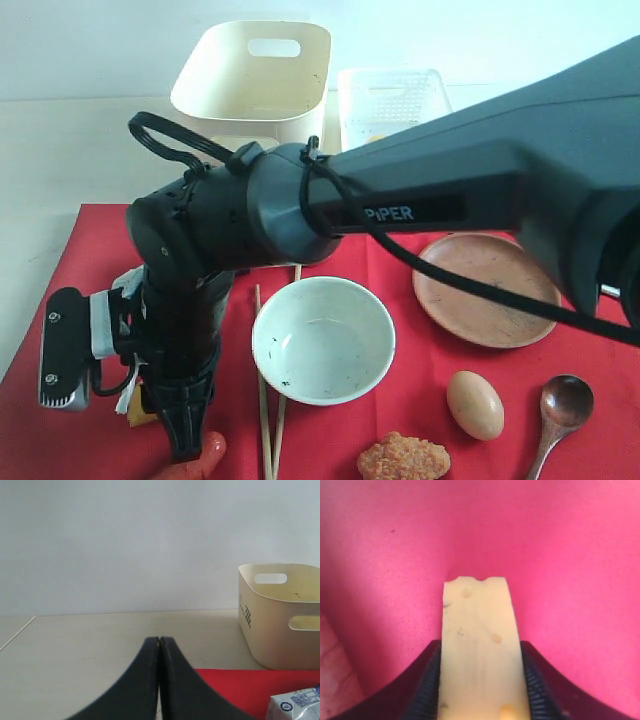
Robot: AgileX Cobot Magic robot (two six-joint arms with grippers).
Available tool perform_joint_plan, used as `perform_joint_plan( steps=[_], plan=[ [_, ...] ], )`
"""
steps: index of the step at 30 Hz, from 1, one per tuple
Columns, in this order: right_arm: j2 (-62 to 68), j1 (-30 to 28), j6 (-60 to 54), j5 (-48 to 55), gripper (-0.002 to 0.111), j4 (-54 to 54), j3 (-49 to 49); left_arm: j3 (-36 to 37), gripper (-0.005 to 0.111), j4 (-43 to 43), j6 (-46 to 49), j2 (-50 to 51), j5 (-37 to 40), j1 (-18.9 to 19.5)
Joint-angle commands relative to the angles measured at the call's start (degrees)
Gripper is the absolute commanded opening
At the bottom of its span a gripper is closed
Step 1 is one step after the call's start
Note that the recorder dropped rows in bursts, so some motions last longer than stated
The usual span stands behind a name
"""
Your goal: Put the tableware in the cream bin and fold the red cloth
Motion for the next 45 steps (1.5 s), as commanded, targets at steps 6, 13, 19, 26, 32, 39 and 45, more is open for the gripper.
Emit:
perform_joint_plan(
  steps=[6, 13, 19, 26, 32, 39, 45],
  plan=[
    [-9.42, 0.17, 13.82, 0.49, 0.000, -4.38, -0.35, 0.17, 0.003, -0.78, 0.06, -0.35, 0.14, 0.06],
    [-21.40, -1.88, 31.42, 4.40, 0.000, -20.54, -0.35, 0.17, 0.003, -0.78, 0.06, -0.35, 0.14, 0.06],
    [-27.83, -9.89, 36.02, 4.40, 0.000, -23.40, -0.24, 0.17, 0.003, -0.78, 0.06, -0.35, 0.14, 0.06],
    [-30.24, -21.30, 39.45, 2.32, 0.000, -23.03, -0.24, 0.17, 0.003, -0.78, 0.06, -0.35, 0.14, 0.06],
    [-30.24, -29.79, 40.19, -4.89, 0.000, -23.03, 3.61, 0.17, 0.003, -0.78, 0.06, -0.35, 0.14, 0.06],
    [-28.66, -36.87, 46.84, -18.09, 0.000, -23.03, 10.07, 0.17, 0.003, -0.78, 0.06, -0.35, 0.14, 0.06],
    [-21.76, -38.08, 48.51, -21.96, 0.000, -22.40, 10.64, 0.17, 0.003, -0.78, 0.06, -0.35, 0.14, 0.06]
  ],
)
